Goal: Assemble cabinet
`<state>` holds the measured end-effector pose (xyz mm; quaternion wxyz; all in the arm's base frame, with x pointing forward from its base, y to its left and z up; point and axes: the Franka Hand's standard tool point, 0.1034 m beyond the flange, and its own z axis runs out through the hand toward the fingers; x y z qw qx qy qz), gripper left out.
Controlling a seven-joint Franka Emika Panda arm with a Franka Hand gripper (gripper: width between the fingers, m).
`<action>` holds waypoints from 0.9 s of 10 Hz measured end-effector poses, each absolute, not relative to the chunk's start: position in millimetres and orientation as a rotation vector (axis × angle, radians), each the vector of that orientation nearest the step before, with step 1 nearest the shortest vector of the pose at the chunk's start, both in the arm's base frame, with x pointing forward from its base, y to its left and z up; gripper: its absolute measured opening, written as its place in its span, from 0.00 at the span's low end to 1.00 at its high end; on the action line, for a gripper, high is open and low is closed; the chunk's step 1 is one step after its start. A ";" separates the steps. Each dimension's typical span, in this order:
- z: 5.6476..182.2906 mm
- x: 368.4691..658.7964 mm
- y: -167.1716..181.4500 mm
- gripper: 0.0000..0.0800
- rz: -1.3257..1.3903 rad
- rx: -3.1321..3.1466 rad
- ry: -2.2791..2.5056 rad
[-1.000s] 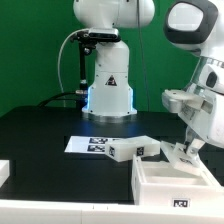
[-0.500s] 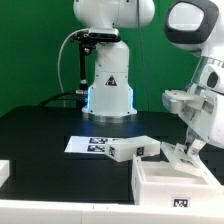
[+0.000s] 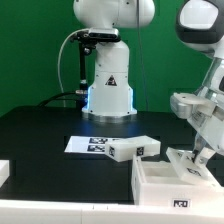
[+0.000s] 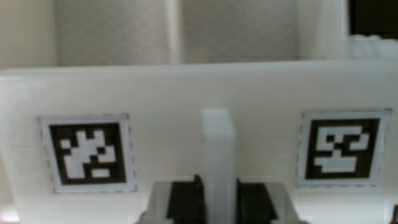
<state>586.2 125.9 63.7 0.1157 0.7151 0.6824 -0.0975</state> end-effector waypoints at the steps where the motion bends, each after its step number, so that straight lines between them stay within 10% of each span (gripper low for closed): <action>1: 63.2 593.2 125.8 0.08 -0.288 2.097 1.991; 8: 60.5 594.8 124.3 0.08 -0.354 2.103 1.990; 9: 60.3 594.7 124.3 0.34 -0.354 2.103 1.990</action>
Offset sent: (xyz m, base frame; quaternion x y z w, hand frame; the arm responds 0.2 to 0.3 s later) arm 0.0259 0.0022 -0.0077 0.0039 -0.0005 0.0030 1.0000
